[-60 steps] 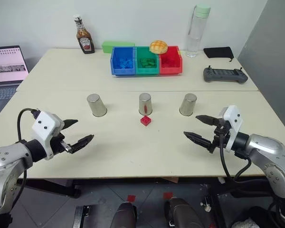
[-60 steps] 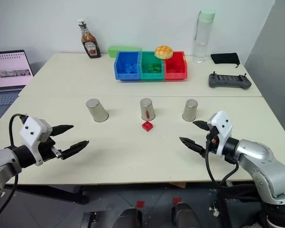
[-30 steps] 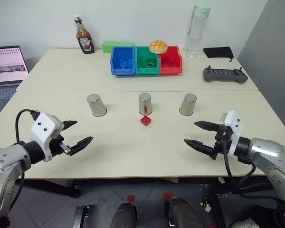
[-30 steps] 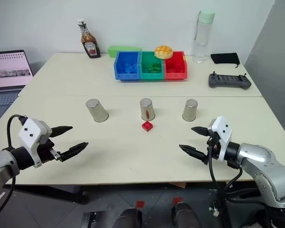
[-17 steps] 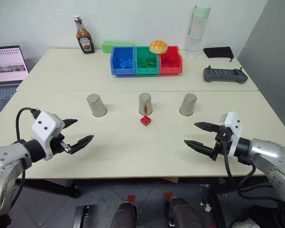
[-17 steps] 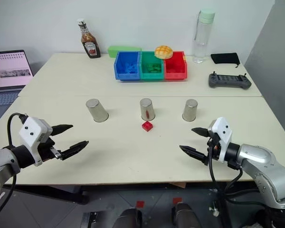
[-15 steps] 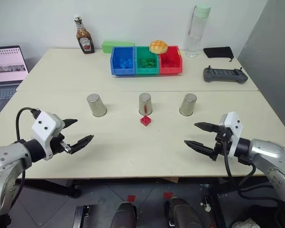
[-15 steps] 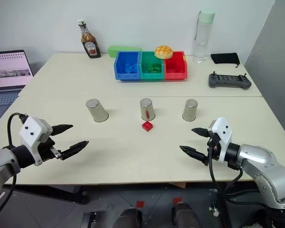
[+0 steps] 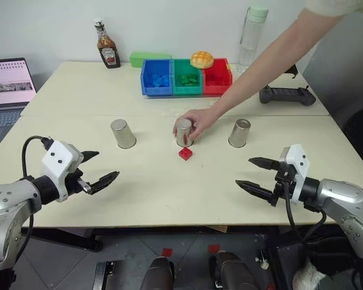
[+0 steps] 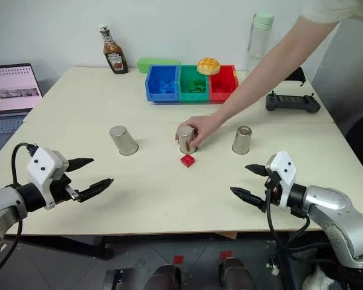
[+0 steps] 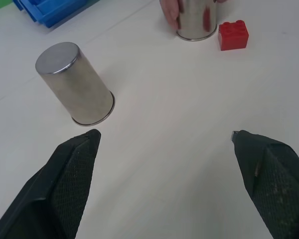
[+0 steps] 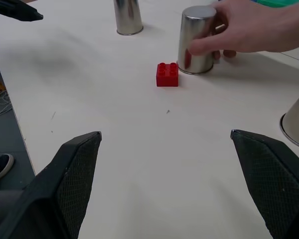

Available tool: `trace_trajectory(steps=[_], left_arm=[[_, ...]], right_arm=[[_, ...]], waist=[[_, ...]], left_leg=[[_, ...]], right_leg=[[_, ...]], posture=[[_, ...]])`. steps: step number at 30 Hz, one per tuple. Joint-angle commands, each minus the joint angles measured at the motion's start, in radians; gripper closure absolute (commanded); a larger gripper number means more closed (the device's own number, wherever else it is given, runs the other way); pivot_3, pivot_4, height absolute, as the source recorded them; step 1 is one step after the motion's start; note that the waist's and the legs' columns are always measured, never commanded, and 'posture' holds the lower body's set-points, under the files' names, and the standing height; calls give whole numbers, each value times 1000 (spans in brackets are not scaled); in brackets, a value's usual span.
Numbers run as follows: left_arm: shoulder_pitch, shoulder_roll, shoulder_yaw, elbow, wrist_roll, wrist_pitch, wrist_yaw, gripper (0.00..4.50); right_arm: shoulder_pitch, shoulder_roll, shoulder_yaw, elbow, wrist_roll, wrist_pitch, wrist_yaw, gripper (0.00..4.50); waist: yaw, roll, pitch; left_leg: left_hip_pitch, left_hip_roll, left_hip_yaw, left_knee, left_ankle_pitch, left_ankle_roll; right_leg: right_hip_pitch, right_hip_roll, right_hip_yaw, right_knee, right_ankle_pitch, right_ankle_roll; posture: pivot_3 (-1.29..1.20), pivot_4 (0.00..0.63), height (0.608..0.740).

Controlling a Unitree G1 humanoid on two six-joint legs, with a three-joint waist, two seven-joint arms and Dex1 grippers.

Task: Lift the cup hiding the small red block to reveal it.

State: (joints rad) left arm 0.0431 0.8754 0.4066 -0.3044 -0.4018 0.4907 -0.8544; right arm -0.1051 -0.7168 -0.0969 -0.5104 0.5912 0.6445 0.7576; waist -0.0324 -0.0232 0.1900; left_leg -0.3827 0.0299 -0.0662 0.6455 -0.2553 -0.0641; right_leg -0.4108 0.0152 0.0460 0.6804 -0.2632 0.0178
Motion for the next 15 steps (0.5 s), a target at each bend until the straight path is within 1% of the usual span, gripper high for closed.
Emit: trace_trajectory(steps=[1,15], left_arm=[[-12,14,11,-11,2,-19,-1,0],[-7,14,12,-6,7,-25,-10,0]], right_arm=[[-3,0,-17,-33,2,-23,0,84],[-18,1,-1,-37,0,-18,-5,84]], waist=[[0,0,0],[0,0,0]], left_leg=[[0,0,0,0,0,0],[0,0,0,0,0,0]], right_leg=[[0,0,0,0,0,0],[0,0,0,0,0,0]], posture=[[0,150,740],[0,150,740]])
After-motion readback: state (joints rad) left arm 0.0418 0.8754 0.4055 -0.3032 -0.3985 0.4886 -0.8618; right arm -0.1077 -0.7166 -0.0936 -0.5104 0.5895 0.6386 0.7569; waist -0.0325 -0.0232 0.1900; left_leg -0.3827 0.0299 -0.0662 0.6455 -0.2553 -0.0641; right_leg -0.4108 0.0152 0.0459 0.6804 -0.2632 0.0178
